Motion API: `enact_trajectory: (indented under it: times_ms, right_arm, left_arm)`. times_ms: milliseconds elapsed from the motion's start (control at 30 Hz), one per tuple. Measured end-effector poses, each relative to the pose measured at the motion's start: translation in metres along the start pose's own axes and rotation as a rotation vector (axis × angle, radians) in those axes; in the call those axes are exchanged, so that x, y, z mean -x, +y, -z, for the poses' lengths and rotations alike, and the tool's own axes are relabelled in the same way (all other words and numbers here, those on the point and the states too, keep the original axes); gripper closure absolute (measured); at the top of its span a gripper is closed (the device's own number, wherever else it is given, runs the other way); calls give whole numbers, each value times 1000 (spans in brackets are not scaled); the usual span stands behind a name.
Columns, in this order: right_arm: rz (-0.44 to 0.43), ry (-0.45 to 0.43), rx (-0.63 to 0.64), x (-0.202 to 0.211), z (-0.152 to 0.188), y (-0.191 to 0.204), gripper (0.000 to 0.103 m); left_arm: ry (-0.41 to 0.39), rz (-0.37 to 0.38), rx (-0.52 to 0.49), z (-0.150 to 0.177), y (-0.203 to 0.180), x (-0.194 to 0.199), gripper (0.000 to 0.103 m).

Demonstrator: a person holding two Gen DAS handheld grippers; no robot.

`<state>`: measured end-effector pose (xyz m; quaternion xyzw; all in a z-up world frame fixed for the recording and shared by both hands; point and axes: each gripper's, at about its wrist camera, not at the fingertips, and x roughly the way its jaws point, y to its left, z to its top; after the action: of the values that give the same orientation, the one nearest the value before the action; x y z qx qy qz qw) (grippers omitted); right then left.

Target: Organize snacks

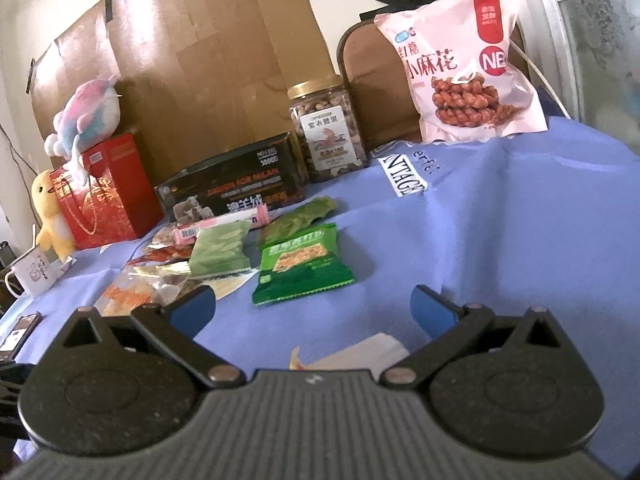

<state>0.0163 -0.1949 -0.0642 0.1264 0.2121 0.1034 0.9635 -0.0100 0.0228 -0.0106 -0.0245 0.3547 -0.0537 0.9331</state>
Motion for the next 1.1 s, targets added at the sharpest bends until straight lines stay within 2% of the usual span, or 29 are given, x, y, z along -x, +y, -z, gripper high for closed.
enact_trajectory:
  times_ms: [167, 233, 333, 467, 733, 1100]
  right_arm:
    - [24, -43, -3, 0, -6, -5, 0]
    - [47, -74, 1, 0, -9, -7, 0]
    - [64, -86, -12, -2, -11, -12, 0]
    - [34, -68, -19, -5, -12, -14, 0]
    - [3, -57, -9, -5, -11, -10, 0]
    - [-21, -63, -11, -3, -11, -11, 0]
  left_arm:
    - [-171, -51, 3, -4, 6, 19, 0]
    - [-213, -75, -6, -6, 6, 22, 0]
    - [-202, -67, 1, -9, 7, 18, 0]
    - [-157, -47, 30, -9, 10, 6, 0]
    - [-177, -56, 118, -4, 23, 2, 0]
    - [-188, -63, 74, -5, 14, 3, 0]
